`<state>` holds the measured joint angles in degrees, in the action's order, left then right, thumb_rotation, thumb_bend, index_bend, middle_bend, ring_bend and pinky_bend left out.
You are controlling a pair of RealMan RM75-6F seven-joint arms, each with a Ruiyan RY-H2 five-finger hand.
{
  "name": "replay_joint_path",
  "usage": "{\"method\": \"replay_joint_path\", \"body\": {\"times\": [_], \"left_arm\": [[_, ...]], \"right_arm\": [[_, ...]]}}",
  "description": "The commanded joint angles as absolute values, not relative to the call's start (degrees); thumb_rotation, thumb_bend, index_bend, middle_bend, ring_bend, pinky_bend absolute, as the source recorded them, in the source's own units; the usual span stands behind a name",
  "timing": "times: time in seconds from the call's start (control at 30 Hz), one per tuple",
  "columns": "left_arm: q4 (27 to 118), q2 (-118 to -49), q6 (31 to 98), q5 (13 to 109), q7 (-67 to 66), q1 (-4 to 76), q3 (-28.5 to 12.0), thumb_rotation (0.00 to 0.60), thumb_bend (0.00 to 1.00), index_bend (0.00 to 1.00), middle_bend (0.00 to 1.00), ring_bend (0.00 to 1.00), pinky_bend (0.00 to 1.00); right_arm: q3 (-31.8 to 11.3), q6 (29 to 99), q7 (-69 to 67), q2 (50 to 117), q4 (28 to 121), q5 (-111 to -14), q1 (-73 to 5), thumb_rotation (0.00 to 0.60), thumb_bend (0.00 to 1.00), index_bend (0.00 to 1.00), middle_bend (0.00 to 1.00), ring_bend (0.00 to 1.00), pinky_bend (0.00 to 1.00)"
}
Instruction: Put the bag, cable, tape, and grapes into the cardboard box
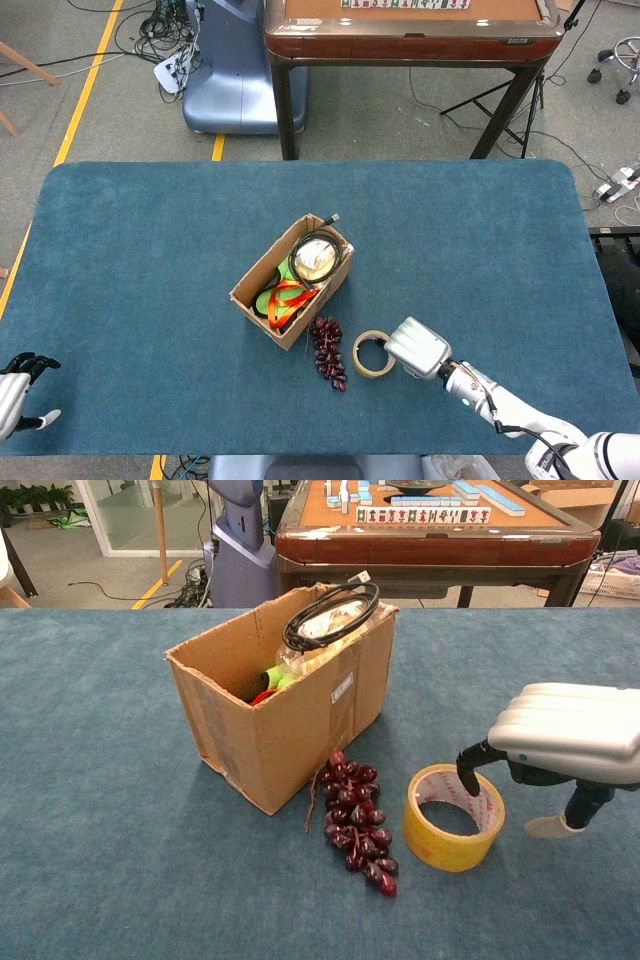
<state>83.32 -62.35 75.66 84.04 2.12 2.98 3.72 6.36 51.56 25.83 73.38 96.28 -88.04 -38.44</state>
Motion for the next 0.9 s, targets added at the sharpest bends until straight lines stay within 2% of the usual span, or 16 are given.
{"method": "replay_joint_path", "body": {"times": [0.03,0.3,0.47,0.63,0.9], "left_arm": [[83.3,-62.4,75.6,84.0,2.1,3.0,3.7,0.6,0.1,0.32,0.29,0.16,0.4],[83.3,-62.3,75.5,83.9,2.3,3.0,3.7,0.6,0.1,0.32,0.29,0.16,0.4],[83.3,-62.2,75.4,83.8,2.4,3.0,3.7,0.6,0.1,0.32,0.29,0.16,0.4],[83.3,-62.2,75.4,83.8,2.3,3.0,3.7,0.6,0.1,0.32,0.29,0.16,0.4],[83.2,-62.3,75.3,83.8,2.1,3.0,3.7,0.6,0.1,0.32,0.29,0.16,0.4]], "right_arm": [[6.1,50.5,25.6,74.5,95.0,-87.7,-38.7,0.6,0.24,0.42,1.0,1.0,1.0],[5.4,48.6,24.0,76.9,91.9,-87.6,-39.4,0.6,0.4,0.46,1.0,1.0,1.0],[5.3,48.3,24.0,77.3,91.2,-87.6,-39.3,0.6,0.5,0.62,1.0,1.0,1.0],[4.9,49.5,24.1,76.7,92.1,-88.2,-39.0,0.6,0.51,0.72,1.0,1.0,1.0],[4.7,53.4,24.4,73.5,97.7,-92.0,-38.4,0.6,0.51,0.73,1.0,1.0,1.0]]}}
